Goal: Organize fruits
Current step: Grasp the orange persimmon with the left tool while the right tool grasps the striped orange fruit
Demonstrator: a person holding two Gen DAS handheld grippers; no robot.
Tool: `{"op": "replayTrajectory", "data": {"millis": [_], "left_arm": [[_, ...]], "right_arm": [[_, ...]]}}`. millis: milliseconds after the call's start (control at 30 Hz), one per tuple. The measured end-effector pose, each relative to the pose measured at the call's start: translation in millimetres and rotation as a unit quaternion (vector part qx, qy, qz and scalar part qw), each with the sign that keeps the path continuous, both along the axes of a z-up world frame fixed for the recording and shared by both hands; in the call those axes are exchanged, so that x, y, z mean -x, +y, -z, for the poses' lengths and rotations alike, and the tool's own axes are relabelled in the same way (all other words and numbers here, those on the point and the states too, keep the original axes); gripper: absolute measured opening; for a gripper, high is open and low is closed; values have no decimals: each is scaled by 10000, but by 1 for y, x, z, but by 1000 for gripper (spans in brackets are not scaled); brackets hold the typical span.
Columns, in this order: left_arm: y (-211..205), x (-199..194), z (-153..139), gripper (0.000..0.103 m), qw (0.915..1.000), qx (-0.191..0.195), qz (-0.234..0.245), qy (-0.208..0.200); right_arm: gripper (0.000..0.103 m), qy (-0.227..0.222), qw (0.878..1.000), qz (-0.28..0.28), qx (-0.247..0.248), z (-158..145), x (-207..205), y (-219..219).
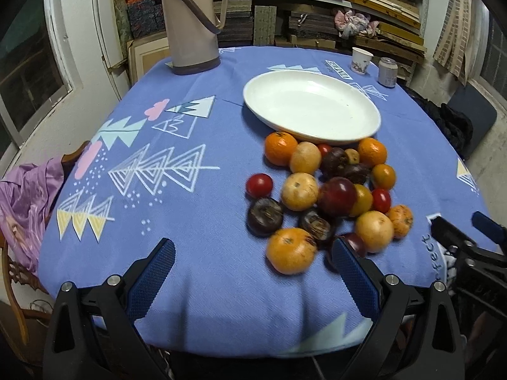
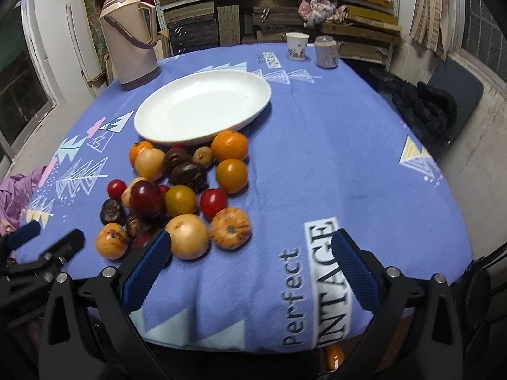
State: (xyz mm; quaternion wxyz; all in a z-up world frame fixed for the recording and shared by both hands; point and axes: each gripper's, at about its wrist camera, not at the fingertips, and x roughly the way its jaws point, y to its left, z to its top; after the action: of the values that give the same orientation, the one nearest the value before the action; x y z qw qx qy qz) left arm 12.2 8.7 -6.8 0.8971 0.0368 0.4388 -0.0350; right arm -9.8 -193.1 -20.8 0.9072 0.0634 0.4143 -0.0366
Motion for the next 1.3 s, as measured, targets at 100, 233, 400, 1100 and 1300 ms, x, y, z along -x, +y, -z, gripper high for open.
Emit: {"op": "replayTrajectory", "data": {"millis": [100,233,400,1100,1300], "left_arm": [[15,-11,2,100,9998,152,-59,66],[30,-26,14,100,9993,249,-22,266],[32,-38,26,100,9983,321,317,373],[-4,-31,48,100,9799,364,1879,556],[-3,-35,56,82,9809,511,1707,785]], "right_arm": [[99,3,9999,-106,68,3,-5,-4],[99,70,9987,-503,-34,13,-18,-6],[99,-365,9938,-1045,-44,17,-23,-5],[99,-236,9747,-2134,-624,34,-24,-9],[99,-201,9756,-2153,-373,35,-20,-3]]}}
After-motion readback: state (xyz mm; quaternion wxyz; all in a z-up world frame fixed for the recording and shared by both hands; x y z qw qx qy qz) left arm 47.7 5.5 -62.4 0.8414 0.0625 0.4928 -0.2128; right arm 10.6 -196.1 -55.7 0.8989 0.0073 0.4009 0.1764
